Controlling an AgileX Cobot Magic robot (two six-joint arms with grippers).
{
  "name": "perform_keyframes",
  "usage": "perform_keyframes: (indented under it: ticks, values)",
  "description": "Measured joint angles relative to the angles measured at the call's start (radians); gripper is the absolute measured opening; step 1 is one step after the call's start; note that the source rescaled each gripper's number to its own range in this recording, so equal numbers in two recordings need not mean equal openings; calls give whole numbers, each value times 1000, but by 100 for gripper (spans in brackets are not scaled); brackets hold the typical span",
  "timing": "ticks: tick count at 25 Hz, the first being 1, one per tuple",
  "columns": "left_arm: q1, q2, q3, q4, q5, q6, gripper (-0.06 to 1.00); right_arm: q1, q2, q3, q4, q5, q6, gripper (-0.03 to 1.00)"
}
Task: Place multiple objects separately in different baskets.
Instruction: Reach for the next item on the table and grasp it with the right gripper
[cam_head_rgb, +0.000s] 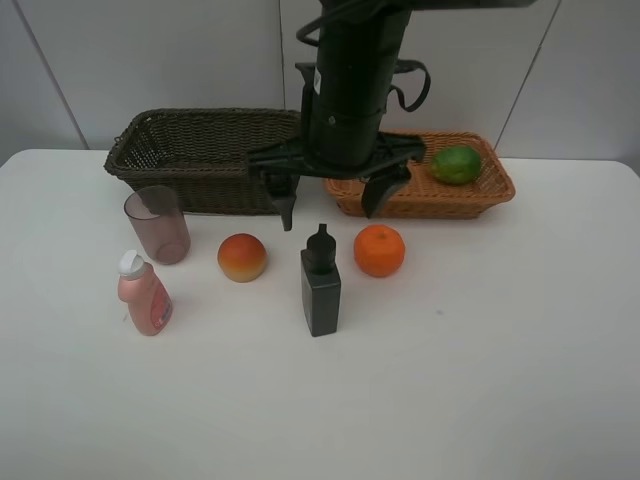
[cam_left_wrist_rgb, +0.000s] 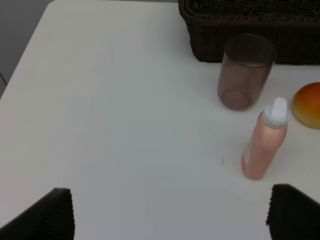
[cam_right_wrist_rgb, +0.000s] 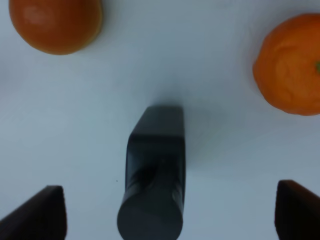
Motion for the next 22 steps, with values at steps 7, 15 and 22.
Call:
perform_keyframes:
  ticks: [7, 15, 22]
  values:
    - [0, 0, 0, 0, 0, 0, 100, 13, 0, 16, -6, -1, 5, 84]
    - [0, 0, 0, 0, 0, 0, 100, 33, 16, 16, -6, -1, 9, 84]
    - [0, 0, 0, 0, 0, 0, 100, 35, 82, 16, -9, -1, 9, 84]
